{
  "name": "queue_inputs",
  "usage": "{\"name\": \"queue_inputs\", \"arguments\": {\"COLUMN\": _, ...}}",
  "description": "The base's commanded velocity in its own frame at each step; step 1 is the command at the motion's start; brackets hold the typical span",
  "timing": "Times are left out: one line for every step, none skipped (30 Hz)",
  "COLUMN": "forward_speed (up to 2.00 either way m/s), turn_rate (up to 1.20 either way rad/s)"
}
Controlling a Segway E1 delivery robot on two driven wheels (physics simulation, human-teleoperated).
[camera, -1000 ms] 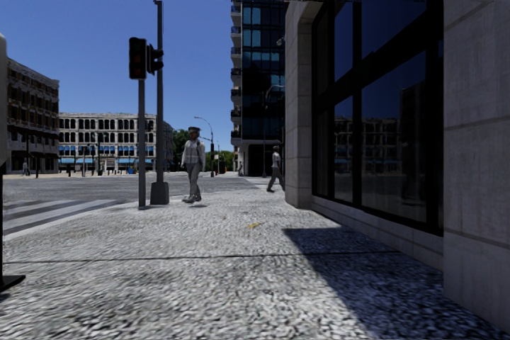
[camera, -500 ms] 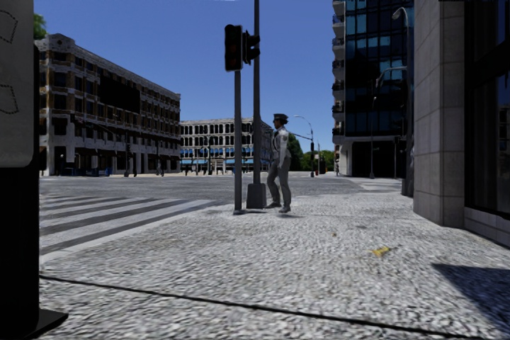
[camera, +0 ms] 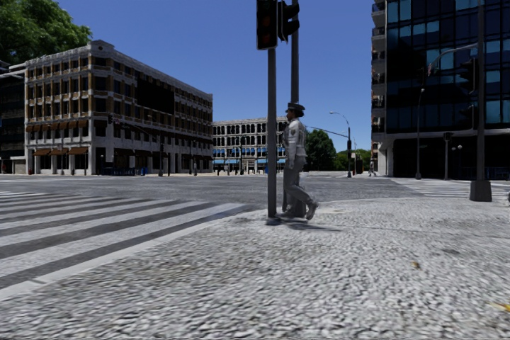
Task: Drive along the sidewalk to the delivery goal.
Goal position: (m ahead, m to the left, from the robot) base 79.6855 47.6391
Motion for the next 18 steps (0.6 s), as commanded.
{"name": "queue_inputs", "arguments": {"forward_speed": 1.55, "turn_rate": 0.00}}
{"name": "queue_inputs", "arguments": {"forward_speed": 1.55, "turn_rate": 0.00}}
{"name": "queue_inputs", "arguments": {"forward_speed": 1.55, "turn_rate": 0.00}}
{"name": "queue_inputs", "arguments": {"forward_speed": 1.55, "turn_rate": 0.00}}
{"name": "queue_inputs", "arguments": {"forward_speed": 1.55, "turn_rate": 0.00}}
{"name": "queue_inputs", "arguments": {"forward_speed": 1.55, "turn_rate": 0.00}}
{"name": "queue_inputs", "arguments": {"forward_speed": 1.55, "turn_rate": 0.00}}
{"name": "queue_inputs", "arguments": {"forward_speed": 1.55, "turn_rate": 0.03}}
{"name": "queue_inputs", "arguments": {"forward_speed": 1.55, "turn_rate": 0.13}}
{"name": "queue_inputs", "arguments": {"forward_speed": 1.55, "turn_rate": 0.13}}
{"name": "queue_inputs", "arguments": {"forward_speed": 1.55, "turn_rate": 0.24}}
{"name": "queue_inputs", "arguments": {"forward_speed": 1.55, "turn_rate": 0.33}}
{"name": "queue_inputs", "arguments": {"forward_speed": 1.55, "turn_rate": 0.41}}
{"name": "queue_inputs", "arguments": {"forward_speed": 1.55, "turn_rate": 0.41}}
{"name": "queue_inputs", "arguments": {"forward_speed": 1.55, "turn_rate": 0.49}}
{"name": "queue_inputs", "arguments": {"forward_speed": 1.55, "turn_rate": 0.51}}
{"name": "queue_inputs", "arguments": {"forward_speed": 1.55, "turn_rate": 0.52}}
{"name": "queue_inputs", "arguments": {"forward_speed": 1.55, "turn_rate": 0.52}}
